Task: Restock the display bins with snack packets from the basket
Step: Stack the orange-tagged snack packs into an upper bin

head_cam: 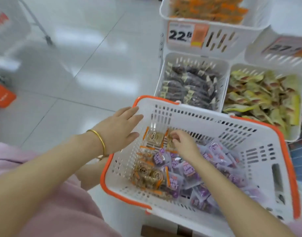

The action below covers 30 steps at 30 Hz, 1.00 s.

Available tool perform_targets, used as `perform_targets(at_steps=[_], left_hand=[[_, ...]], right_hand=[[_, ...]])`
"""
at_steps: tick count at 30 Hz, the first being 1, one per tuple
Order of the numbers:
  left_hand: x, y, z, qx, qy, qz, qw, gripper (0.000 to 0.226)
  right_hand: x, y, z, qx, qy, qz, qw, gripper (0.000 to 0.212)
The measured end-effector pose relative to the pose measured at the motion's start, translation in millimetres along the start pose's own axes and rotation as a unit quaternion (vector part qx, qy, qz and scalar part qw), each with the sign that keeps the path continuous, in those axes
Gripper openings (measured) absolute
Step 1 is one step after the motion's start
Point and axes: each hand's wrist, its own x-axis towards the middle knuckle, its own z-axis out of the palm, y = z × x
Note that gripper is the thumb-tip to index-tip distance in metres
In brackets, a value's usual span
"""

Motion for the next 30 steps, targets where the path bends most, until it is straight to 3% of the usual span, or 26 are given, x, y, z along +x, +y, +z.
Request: perform_targets(at_steps=[3, 9, 13, 17, 20, 24, 27, 30], left_hand=[[-1.8, 0.2, 12.8, 0.003, -0.03, -0.003, 1.0, 0.058], [-3.0, -5.7, 21.3, -0.003, -0.023, 0.018, 1.0, 0.058], [-9.6, -16.4, 40.2, -0.003, 0.054, 0.064, 0.996, 0.06], [-10.4, -21.2, 48.6, -0.022, 0.044, 0.069, 0.996, 0.057], [-9.5, -20.3, 46.5, -0.028, 0.038, 0.062, 0.997, 0.055], [-5.1, -10.3, 37.2, -0.047, 0.019, 0.042, 0.998, 0.055], [-0.6, -8.1, 32.6, -0.035, -0.026, 0.031, 0.999, 0.055], [3.1, -8.7, 29.9, -0.018, -0.028, 0.024, 0.999, 0.054]], right_hand=[[17.2, 9.9, 42.0, -0.037, -0.037, 0.009, 0.999, 0.036], [82.1, 20.6, 102.4, -0.2, -0.103, -0.056, 0.973, 0.054], [102.7, 32.7, 120.0, -0.254, -0.095, -0.026, 0.962, 0.061], [107.7, 28.4, 120.1, -0.284, -0.061, 0.022, 0.957, 0.053], [106.7, 26.2, 115.5, -0.354, -0.068, -0.015, 0.933, 0.038], [99.2, 24.4, 115.2, -0.228, -0.114, -0.063, 0.965, 0.046], [93.7, 18.9, 115.6, -0.307, -0.149, -0.077, 0.937, 0.044], [85.1, 16.0, 114.6, -0.268, -0.106, -0.063, 0.955, 0.043]])
